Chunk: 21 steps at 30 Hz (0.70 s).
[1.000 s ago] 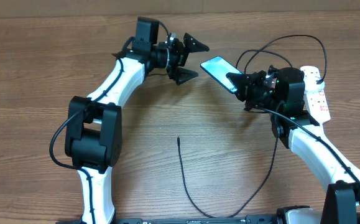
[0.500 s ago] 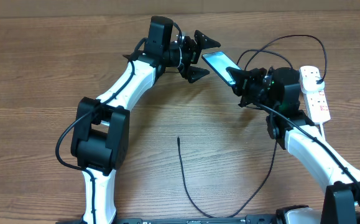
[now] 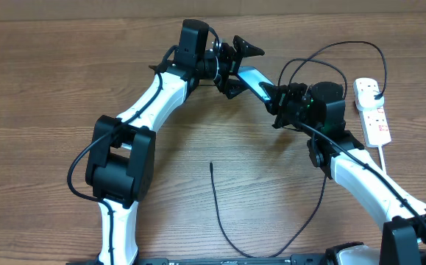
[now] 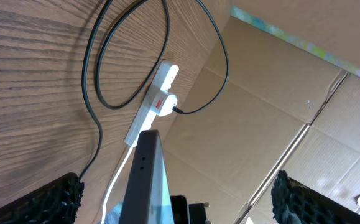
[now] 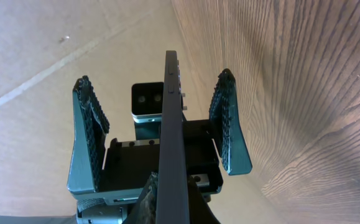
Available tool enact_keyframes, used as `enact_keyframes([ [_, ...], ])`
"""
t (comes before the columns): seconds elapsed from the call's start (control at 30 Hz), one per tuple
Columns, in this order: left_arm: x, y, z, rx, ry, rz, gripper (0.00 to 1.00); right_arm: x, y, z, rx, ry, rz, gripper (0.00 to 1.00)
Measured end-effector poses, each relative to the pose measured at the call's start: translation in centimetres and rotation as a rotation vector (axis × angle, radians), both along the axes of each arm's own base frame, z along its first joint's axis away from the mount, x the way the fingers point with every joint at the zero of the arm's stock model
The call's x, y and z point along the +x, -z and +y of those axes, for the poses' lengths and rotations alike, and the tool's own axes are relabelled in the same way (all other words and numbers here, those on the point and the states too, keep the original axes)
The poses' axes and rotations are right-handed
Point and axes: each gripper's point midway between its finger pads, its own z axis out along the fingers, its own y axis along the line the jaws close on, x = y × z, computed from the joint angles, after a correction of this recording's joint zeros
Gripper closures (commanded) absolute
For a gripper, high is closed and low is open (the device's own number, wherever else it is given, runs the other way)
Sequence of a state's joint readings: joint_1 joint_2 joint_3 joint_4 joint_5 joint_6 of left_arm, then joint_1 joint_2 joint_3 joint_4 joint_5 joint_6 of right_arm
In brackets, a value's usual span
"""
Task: Plug charger to phone and switch on socket
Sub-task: 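Move the left gripper back onto the phone's top edge and grasp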
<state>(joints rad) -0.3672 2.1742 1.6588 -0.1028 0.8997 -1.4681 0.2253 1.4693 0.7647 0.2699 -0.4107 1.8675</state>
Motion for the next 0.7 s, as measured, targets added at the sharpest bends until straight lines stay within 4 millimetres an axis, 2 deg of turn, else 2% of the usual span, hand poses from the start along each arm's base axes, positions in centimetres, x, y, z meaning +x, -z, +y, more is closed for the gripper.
enact_keyframes([
  [0.17,0.0,0.01,0.0,0.0,0.0,0.0,0.02,0.16,-0.17,-0.1,-0.011,0.004,-0.017,0.96],
  [0.27,0.01,0.01,0.01,0.0,-0.001,0.002,0.13,0.23,-0.3,-0.12,-0.018,0.003,-0.03,0.96],
  [0.43,0.1,0.06,0.05,0.003,-0.007,0.003,0.13,0.29,-0.29,-0.2,-0.026,0.005,-0.035,0.96],
  [0.53,0.09,0.07,0.05,0.003,-0.008,0.004,0.24,0.31,-0.28,-0.22,-0.029,0.006,-0.037,0.96],
  [0.7,0.15,0.11,0.07,0.003,-0.015,0.014,0.37,0.27,-0.27,-0.15,-0.029,0.004,-0.037,0.96],
])
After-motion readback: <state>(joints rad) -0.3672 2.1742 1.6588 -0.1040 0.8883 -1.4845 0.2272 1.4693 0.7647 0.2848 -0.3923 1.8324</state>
